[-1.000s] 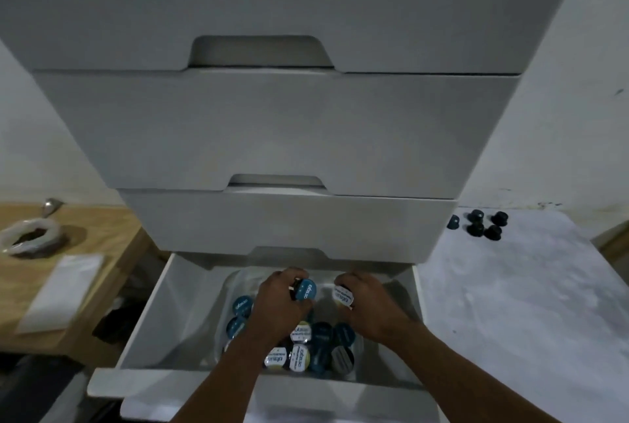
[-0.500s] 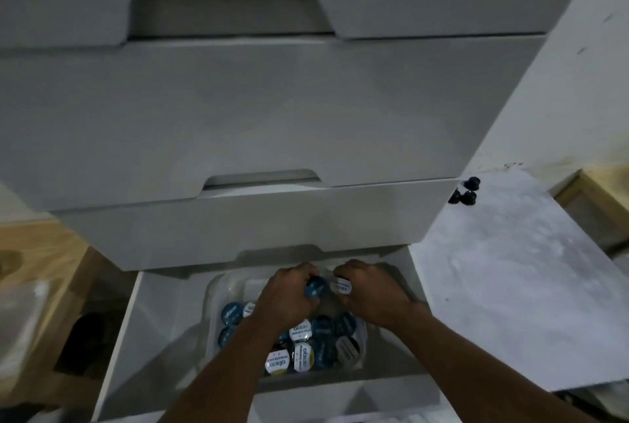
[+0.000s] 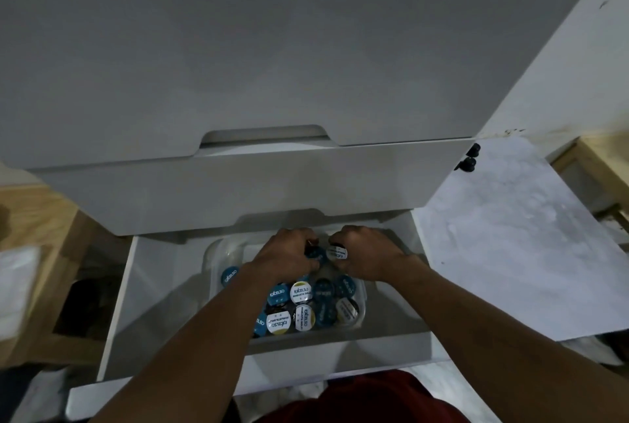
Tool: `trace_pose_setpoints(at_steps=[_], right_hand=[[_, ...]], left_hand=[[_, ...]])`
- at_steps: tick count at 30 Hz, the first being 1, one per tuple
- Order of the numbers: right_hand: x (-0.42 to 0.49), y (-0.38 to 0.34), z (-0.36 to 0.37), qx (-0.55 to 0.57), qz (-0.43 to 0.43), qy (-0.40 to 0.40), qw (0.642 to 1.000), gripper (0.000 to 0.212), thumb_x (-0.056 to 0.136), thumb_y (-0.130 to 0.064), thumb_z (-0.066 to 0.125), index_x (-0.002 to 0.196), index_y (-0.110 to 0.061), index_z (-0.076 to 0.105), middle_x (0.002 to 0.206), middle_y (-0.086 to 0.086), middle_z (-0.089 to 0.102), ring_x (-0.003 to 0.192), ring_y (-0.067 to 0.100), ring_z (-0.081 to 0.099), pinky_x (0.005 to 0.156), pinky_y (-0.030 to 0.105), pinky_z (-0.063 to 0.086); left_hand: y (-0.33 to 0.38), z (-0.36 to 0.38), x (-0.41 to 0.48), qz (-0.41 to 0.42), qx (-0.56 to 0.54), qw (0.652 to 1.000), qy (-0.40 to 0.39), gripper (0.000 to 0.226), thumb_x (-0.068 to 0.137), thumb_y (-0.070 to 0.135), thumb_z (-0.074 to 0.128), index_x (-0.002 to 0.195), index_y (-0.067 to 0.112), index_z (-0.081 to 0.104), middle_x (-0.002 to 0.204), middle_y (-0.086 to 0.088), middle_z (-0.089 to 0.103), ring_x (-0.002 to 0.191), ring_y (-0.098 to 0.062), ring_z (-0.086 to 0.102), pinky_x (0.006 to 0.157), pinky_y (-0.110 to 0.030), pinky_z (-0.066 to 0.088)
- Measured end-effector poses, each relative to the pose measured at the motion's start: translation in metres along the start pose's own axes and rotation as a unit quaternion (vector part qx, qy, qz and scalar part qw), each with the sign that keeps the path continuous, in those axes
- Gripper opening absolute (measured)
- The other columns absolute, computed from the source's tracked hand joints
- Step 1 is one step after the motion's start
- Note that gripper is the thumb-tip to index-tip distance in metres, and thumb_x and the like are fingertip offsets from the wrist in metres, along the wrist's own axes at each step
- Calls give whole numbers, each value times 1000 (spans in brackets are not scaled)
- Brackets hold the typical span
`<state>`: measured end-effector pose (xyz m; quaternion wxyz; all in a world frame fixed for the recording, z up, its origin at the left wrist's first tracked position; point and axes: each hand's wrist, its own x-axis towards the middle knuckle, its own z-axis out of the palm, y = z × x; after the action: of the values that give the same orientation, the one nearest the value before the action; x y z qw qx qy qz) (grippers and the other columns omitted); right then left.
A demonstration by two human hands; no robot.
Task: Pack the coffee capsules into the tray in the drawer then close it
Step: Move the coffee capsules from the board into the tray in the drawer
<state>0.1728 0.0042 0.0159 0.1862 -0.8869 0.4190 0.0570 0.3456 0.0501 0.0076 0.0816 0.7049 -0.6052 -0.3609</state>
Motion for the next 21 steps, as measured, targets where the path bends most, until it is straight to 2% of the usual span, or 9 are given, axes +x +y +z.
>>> trace_pose_setpoints(at_steps=[5,11,17,21], right_hand=[[1,0,-5,8,-2,-17,1000,25,88,-31,56,107,-17,65,109,9,64,99,29,59,79,34,47],[1,-1,-9,7,8,-35,999,21,86,-27,57,98,-15,69,99,12,68,91,30,61,78,37,51],[-5,-2,-8,8,13,-49,999,18,85,-29,60,95,-19,70,96,11,68,88,29,62,77,39,53],[-7,0,-6,16,8,-44,999,16,84,-26,59,92,-17,69,93,12,68,86,29,62,75,38,53]], left_hand=[[0,-3,0,13,-1,1000,15,31,85,16,63,116,22,63,115,-6,66,100,-21,62,89,-30,52],[5,-2,0,13,18,1000,2,24,82,17,65,105,24,67,105,-5,68,90,-21,63,79,-29,53],[9,2,-3,7,42,999,-18,25,81,16,67,104,24,67,109,-5,66,95,-23,62,86,-33,53],[12,3,-6,3,47,999,-12,23,81,17,67,102,26,67,109,-5,65,93,-22,62,85,-33,53]])
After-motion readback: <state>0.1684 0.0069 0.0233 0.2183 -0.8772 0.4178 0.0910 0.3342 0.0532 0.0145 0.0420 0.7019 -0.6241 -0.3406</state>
